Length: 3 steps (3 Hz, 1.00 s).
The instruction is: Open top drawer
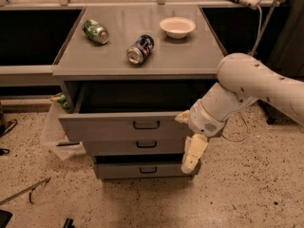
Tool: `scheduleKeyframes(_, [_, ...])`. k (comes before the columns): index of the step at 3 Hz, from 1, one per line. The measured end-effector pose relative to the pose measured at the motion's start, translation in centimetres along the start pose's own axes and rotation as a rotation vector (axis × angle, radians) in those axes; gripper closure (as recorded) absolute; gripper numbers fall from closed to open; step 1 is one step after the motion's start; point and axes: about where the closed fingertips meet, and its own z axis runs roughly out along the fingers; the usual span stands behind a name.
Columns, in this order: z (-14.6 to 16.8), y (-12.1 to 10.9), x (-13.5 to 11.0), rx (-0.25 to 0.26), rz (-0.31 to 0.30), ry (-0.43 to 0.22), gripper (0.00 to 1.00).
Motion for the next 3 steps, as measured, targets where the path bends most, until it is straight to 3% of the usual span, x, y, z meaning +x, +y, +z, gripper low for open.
scheduleKeyframes(1, [-0.2, -2.9, 0.1, 0.087, -0.026, 0.009, 0.0])
scheduleKeyframes(2, [0.1, -7.0, 0.8, 0.176, -0.04, 0.059, 0.0])
scheduleKeyframes(3, [0.8, -10.2, 1.5, 0.201, -0.041, 0.098, 0.0])
